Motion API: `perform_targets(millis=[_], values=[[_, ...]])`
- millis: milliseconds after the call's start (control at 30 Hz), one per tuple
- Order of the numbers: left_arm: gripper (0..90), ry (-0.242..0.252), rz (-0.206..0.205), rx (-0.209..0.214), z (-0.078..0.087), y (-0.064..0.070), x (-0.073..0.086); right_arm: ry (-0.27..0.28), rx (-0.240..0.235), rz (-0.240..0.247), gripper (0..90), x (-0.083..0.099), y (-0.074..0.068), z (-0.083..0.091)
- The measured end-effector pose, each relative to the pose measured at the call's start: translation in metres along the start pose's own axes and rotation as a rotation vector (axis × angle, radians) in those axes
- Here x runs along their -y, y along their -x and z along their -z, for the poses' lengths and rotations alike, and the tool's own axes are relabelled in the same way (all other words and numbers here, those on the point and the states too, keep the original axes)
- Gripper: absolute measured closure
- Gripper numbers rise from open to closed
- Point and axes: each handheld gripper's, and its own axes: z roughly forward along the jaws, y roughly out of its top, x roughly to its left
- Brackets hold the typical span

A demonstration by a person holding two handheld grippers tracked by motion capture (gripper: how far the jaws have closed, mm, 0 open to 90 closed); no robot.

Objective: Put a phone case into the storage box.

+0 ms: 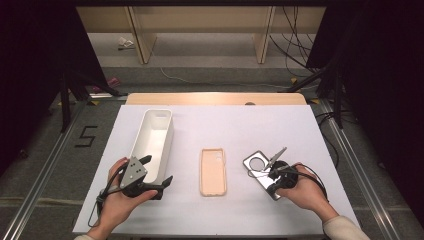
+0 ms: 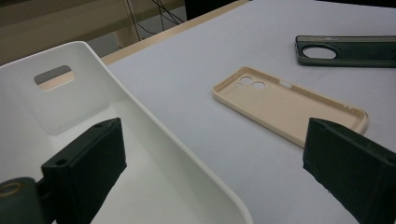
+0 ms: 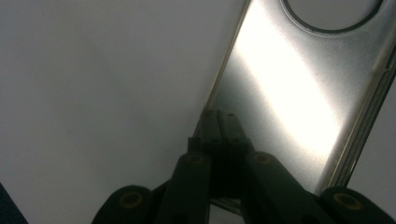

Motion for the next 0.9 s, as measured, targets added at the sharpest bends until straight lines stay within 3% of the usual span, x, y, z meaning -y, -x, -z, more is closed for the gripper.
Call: perform_targets(millis=[467,900], values=[[5.4,0.003,0.002,-0.002,0.000,0.000,0.000,-0.004,-0.017,0.041,90.0,-0.021,-0.018,-0.007],[5.5,0.003,0.002,-0.001,0.000,0.000,0.000,0.004,-0.027,0.047,90.0,-0.026,-0.023,-0.009]])
